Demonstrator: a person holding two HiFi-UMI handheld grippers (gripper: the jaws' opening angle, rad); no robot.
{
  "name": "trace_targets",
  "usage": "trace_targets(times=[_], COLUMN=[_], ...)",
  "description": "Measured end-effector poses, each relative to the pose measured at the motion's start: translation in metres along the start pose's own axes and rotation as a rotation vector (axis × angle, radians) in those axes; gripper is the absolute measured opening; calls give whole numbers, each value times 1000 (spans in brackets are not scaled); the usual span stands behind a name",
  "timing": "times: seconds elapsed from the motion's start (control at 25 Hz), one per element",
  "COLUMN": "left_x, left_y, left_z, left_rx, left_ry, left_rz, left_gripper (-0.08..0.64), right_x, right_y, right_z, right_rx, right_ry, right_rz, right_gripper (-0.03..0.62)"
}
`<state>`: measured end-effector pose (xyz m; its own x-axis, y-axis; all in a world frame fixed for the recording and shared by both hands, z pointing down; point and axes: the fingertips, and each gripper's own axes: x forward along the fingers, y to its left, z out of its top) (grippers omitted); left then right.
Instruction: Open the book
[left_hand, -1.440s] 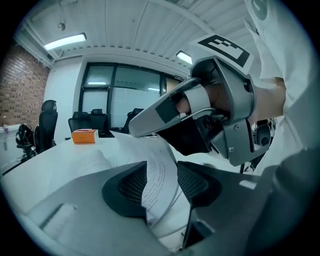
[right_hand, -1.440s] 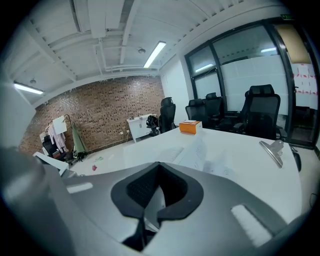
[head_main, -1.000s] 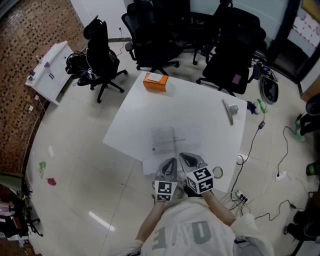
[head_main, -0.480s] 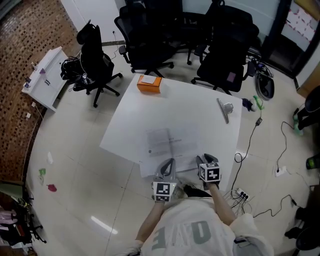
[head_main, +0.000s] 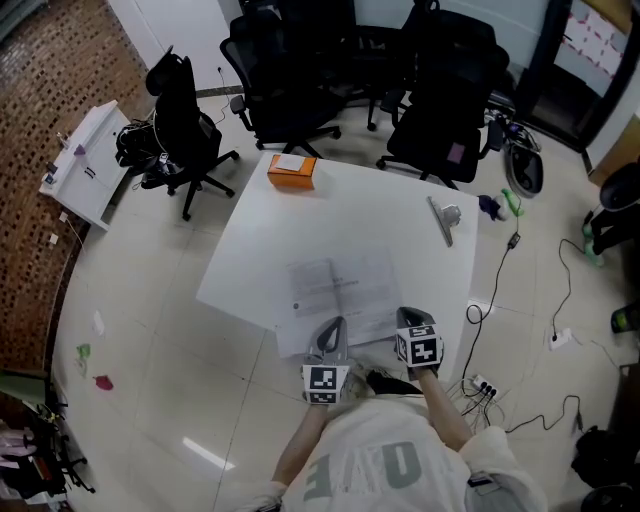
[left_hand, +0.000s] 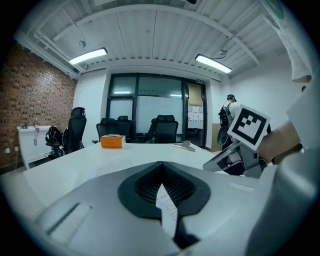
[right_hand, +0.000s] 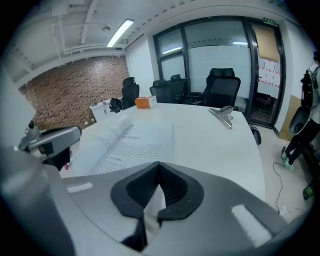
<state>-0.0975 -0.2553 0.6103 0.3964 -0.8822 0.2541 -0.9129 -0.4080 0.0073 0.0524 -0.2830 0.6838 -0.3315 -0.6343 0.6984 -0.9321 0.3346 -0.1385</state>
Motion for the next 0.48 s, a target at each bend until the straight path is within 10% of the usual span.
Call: trace_targets(times=[0.24, 0.4, 0.48], left_x=[-1, 5, 11], left_y=[-1, -31, -54], left_z=[5, 1, -11], left_rx=[-1, 41, 91], left_ry=[-22, -5, 49], left_rz=[-7, -145, -235], left_gripper=[12, 16, 193], right_x=[-18, -24, -24], right_y=[28, 46, 56], right_z=[29, 42, 46], right_rx=[11, -1, -29], right_ry=[-83, -116, -119], right_rz=[88, 137, 156], right_gripper=[5, 5, 5])
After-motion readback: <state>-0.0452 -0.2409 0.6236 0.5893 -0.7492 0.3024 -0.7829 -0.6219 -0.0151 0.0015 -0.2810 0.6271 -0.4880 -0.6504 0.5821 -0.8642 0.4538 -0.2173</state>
